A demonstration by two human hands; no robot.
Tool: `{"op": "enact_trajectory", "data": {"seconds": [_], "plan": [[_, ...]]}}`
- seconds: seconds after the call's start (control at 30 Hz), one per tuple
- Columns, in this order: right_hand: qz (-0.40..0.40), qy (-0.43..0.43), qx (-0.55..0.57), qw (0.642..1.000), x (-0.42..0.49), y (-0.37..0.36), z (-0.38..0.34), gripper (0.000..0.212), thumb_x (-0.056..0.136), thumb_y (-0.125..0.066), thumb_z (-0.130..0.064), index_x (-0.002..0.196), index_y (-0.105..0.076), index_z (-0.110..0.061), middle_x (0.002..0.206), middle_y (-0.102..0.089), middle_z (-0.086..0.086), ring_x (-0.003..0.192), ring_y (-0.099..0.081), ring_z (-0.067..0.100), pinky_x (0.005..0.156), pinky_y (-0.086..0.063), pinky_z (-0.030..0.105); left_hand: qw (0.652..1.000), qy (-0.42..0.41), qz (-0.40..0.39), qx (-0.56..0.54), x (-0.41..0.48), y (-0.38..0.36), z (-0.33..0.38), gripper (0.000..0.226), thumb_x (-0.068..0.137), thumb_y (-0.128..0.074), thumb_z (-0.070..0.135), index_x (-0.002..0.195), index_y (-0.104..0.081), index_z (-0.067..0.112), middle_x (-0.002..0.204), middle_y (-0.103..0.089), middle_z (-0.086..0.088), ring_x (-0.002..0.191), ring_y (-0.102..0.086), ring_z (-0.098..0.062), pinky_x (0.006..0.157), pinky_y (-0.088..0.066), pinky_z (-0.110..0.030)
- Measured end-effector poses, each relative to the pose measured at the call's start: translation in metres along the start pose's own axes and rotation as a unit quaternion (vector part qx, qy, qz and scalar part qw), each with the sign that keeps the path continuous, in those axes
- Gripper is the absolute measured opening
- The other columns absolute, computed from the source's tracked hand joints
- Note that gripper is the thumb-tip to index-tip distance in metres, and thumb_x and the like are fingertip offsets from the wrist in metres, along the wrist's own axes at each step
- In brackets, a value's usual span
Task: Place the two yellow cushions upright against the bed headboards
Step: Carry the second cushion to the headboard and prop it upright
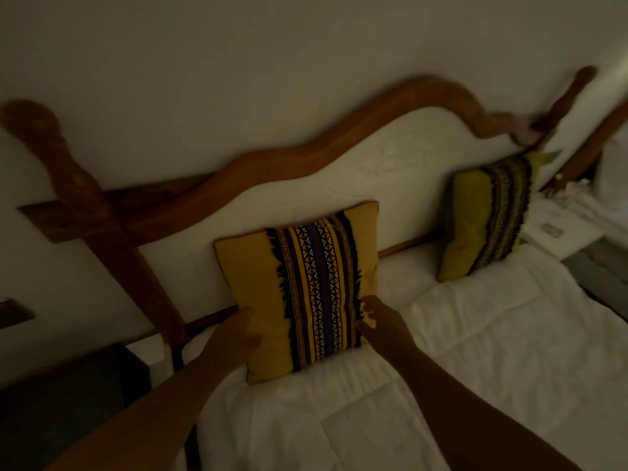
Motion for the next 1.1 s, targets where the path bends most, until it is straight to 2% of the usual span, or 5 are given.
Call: {"op": "enact_trajectory", "data": {"seconds": [0.07,0.33,0.53,0.73,1.1], "plan": [[-0.007,0.013,-0.006,1.000,-0.026,0.010,-0.014,0.049,0.092,-0.063,-0.027,0.138,-0.049,-0.017,0.130,-0.063,0.007,0.114,-0.061,0.024,0.094,-0.050,0.034,0.999,-0.031,-0.010,0.030,-0.023,0.006,0.015,0.058,0.091,-0.067,0.016,0.142,-0.041,0.007,0.128,-0.051,-0.003,0.126,-0.052,-0.029,0.094,-0.042,-0.026],[-0.047,0.021,-0.059,0.997,-0.108,0.038,-0.041,0.075,0.088,-0.067,-0.039,0.151,-0.032,-0.016,0.146,-0.048,0.013,0.131,-0.049,0.029,0.107,-0.041,0.038,0.983,-0.094,-0.020,0.159,-0.101,0.022,0.045,0.069,0.091,-0.066,0.036,0.148,-0.037,0.011,0.149,-0.043,-0.010,0.133,-0.045,-0.025,0.112,-0.039,-0.041],[-0.040,0.015,-0.090,0.995,-0.145,0.059,-0.032,0.068,0.088,-0.066,-0.042,0.146,-0.039,-0.019,0.138,-0.050,0.011,0.121,-0.054,0.025,0.100,-0.048,0.034,0.966,-0.118,-0.010,0.228,-0.137,0.019,0.046,0.054,0.094,-0.061,0.037,0.135,-0.048,0.005,0.133,-0.055,-0.014,0.126,-0.052,-0.031,0.104,-0.043,-0.042],[-0.036,0.005,-0.089,0.995,-0.157,0.064,-0.030,0.068,0.089,-0.065,-0.044,0.147,-0.037,-0.019,0.139,-0.049,0.011,0.123,-0.054,0.025,0.101,-0.048,0.035,0.964,-0.122,-0.029,0.233,-0.144,0.016,0.050,0.070,0.094,-0.062,0.036,0.151,-0.031,0.011,0.155,-0.036,-0.009,0.142,-0.036,-0.025,0.116,-0.031,-0.039],[-0.040,0.007,-0.070,0.997,-0.129,0.064,-0.026,0.067,0.089,-0.067,-0.040,0.146,-0.039,-0.019,0.140,-0.048,0.011,0.122,-0.055,0.028,0.097,-0.049,0.035,0.958,-0.127,0.000,0.258,-0.114,0.002,0.059,0.061,0.095,-0.058,0.034,0.148,-0.037,0.012,0.146,-0.046,-0.009,0.130,-0.047,-0.022,0.107,-0.039,-0.031]]}}
Point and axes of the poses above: each hand's wrist, its own x-axis towards the middle knuckle, its own y-axis out of the back of the hand, z = x × y, the point moved 2 cm from there along x, towards the middle knuckle
